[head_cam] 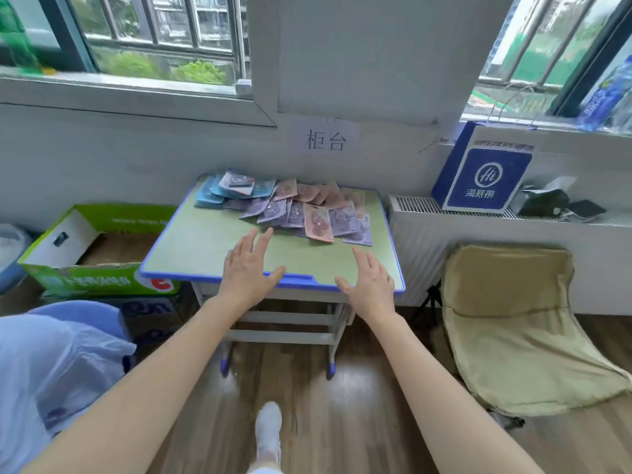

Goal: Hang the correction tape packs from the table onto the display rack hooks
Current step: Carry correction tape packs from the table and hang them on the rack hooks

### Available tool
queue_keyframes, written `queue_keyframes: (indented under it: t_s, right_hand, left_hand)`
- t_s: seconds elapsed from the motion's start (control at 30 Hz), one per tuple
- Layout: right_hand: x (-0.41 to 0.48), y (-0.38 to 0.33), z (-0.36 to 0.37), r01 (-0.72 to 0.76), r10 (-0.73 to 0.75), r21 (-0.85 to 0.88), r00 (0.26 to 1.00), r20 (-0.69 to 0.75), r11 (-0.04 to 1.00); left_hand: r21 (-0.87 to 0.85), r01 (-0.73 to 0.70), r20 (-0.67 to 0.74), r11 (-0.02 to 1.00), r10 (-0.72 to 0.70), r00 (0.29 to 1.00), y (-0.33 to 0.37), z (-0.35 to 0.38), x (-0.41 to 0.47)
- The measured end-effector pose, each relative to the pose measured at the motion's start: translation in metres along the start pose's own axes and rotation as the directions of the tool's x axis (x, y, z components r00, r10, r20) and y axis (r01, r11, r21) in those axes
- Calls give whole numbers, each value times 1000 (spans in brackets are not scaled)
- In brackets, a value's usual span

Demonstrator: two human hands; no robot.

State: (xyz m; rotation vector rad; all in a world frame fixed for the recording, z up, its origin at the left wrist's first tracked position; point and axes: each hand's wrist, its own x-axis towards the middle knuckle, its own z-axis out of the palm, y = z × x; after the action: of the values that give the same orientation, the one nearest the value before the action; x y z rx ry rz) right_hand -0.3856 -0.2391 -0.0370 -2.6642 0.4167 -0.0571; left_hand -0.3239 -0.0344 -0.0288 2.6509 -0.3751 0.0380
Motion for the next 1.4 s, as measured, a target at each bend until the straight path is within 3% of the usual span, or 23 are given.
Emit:
queue_keyframes:
  t_s: [0.4, 0.7, 1.0, 1.23, 1.4]
  right_hand:
    - [192, -23, 36, -105, 104, 21, 993, 55, 994]
    - [262, -15, 89, -133, 125, 52, 982, 142, 990]
    - [291, 1, 129, -13, 9, 38, 994, 112, 999]
    - [284, 6, 142, 18, -22, 34, 995, 102, 999]
    - [255, -3, 142, -6, 0, 51, 994, 107, 999]
  left_hand:
    - [-25, 25, 95, 999, -23, 995, -66, 24, 193]
    - [-14, 56, 244, 998, -51, 969, -84, 79, 254]
    - [80, 3, 315, 997, -29, 949, -89, 117, 293]
    - [55, -104, 144, 993, 96, 985, -96, 136, 269]
    - [-111, -97, 70, 989, 105, 992, -102, 140, 240]
